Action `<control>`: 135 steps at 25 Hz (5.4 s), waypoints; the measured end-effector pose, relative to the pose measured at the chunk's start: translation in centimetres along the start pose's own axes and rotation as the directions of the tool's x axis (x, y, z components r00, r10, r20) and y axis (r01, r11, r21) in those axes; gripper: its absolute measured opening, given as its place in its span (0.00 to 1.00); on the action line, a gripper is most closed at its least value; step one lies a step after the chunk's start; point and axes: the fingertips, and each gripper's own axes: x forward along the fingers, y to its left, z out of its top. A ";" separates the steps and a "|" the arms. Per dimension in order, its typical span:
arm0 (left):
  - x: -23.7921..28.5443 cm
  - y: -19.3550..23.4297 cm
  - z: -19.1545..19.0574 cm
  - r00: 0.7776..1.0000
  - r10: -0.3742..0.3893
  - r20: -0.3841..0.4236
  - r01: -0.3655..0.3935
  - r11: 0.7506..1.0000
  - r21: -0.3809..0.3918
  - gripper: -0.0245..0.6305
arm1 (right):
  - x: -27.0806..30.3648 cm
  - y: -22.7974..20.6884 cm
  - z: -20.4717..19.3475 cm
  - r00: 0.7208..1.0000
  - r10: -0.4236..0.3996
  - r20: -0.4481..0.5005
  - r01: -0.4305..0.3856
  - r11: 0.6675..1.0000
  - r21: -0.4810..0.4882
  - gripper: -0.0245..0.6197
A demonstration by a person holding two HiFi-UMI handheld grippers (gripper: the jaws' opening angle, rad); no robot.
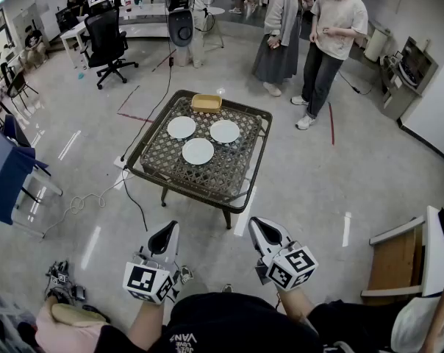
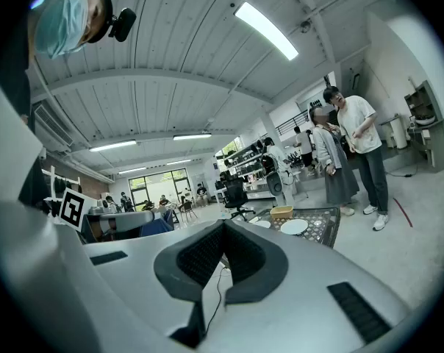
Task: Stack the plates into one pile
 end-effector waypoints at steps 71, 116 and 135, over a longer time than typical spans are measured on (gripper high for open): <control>26.4 23.4 -7.7 0.957 -0.103 -0.270 0.058 0.984 -0.168 0.43 | 32.0 -17.1 0.0 0.976 -0.111 -0.185 0.124 0.990 0.061 0.34; 41.0 26.9 -28.5 0.470 -0.523 -0.711 0.244 0.851 -0.465 0.44 | 42.7 -26.4 -21.0 0.712 -0.375 -0.593 0.606 0.755 0.251 0.32; 42.6 32.0 -24.2 0.616 -0.477 -0.627 0.142 0.850 -0.508 0.44 | 49.7 -24.7 -16.8 0.799 -0.304 -0.520 0.497 0.820 0.283 0.30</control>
